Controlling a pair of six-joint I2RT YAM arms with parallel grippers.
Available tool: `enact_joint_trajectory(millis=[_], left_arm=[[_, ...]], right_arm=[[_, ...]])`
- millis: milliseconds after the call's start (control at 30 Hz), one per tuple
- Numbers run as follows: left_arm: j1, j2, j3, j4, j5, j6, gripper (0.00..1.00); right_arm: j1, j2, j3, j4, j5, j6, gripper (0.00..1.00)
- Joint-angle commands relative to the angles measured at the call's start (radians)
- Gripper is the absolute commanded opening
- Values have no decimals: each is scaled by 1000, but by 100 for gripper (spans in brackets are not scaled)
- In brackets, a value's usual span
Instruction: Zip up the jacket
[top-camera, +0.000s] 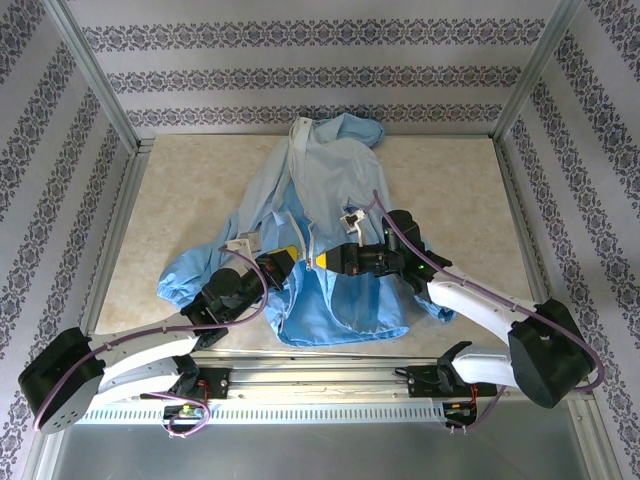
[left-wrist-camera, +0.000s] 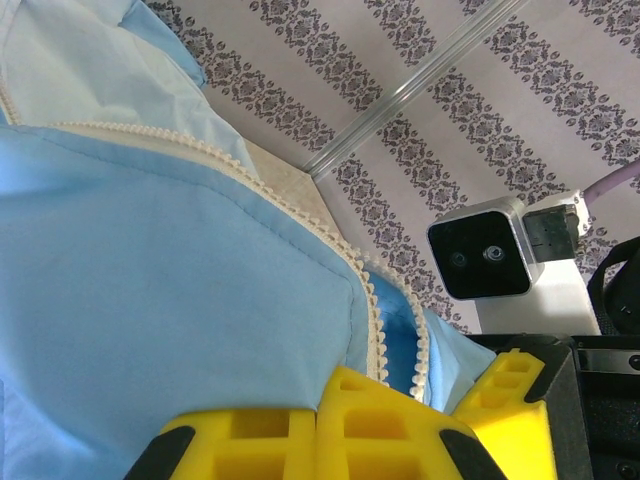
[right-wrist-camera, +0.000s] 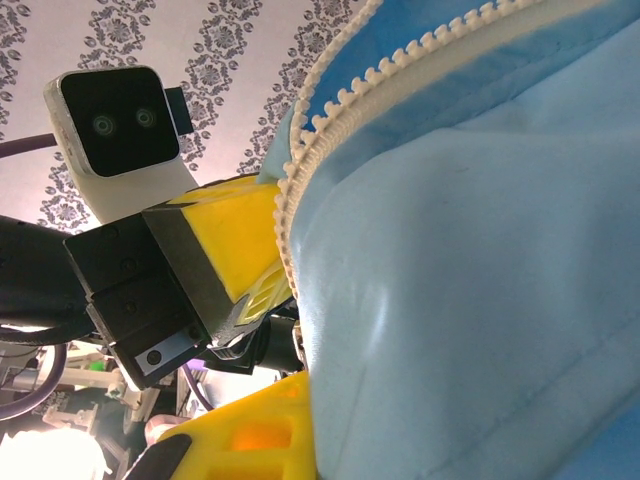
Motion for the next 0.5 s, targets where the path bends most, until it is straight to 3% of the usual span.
enact_joint_trajectory(millis=[0, 467], left_arm=[[17, 3, -5, 73, -14, -20, 0], [17, 13, -1, 68, -1, -29, 0]], right_arm=[[5, 8, -2, 52, -23, -24, 0], [20, 8, 2, 55, -19, -23, 0]])
